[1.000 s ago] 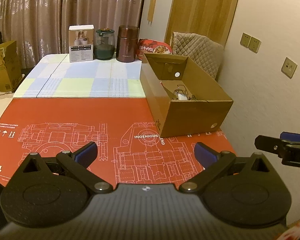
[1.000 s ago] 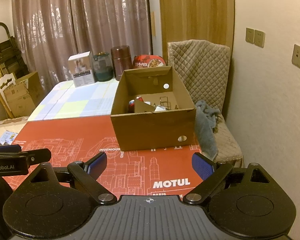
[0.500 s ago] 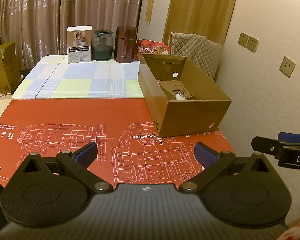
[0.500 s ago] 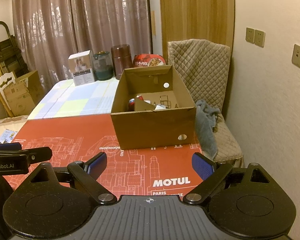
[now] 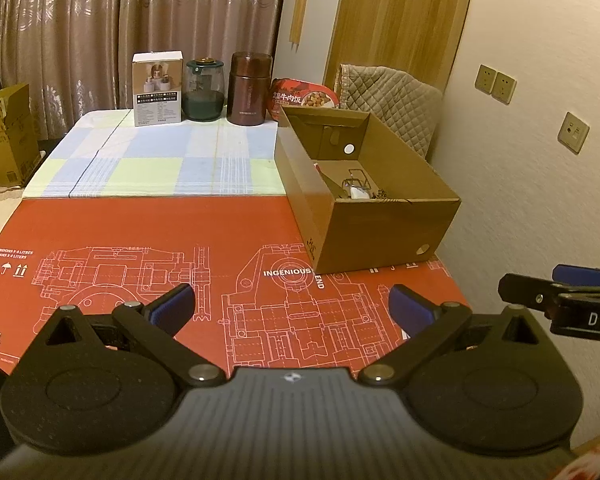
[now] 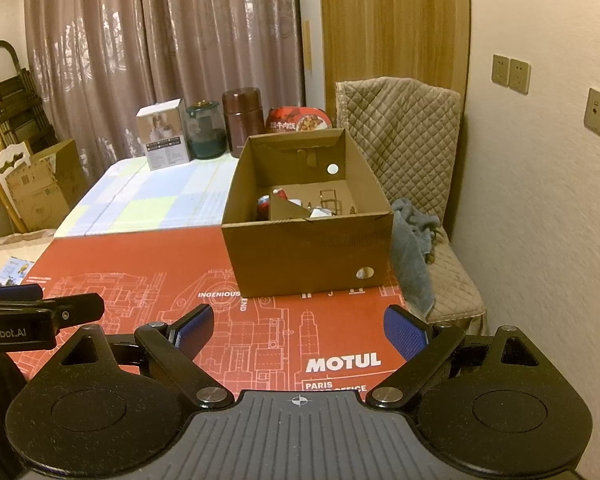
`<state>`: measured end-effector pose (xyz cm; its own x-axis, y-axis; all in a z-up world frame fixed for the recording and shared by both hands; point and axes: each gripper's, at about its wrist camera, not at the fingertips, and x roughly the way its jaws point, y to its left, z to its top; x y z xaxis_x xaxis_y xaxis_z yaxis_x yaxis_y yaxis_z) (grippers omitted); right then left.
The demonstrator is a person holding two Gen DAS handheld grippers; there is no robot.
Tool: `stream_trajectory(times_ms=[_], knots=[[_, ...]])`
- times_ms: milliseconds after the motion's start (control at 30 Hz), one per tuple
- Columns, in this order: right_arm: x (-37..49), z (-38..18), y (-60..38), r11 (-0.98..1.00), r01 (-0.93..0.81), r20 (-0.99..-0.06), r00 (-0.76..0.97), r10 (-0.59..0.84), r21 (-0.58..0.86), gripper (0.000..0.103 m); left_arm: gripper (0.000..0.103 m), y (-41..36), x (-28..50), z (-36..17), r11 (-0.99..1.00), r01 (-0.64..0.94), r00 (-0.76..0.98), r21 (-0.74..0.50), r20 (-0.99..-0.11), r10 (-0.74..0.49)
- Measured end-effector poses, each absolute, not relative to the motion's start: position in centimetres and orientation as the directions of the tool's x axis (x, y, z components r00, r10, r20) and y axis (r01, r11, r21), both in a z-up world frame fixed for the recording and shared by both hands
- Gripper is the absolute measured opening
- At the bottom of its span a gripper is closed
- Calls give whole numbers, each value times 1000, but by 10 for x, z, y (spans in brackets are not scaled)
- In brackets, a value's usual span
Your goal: Organize rigid objects
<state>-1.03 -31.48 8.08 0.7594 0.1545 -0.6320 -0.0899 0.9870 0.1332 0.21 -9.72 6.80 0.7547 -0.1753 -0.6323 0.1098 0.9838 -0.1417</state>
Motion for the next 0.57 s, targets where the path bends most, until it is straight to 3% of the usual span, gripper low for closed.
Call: stream_trajectory(times_ms=[567], knots=[[-11,79,-315,987,-87,-631,760,152,133,89,102,-96,2,65,981,115,748,-154,-637,-188]])
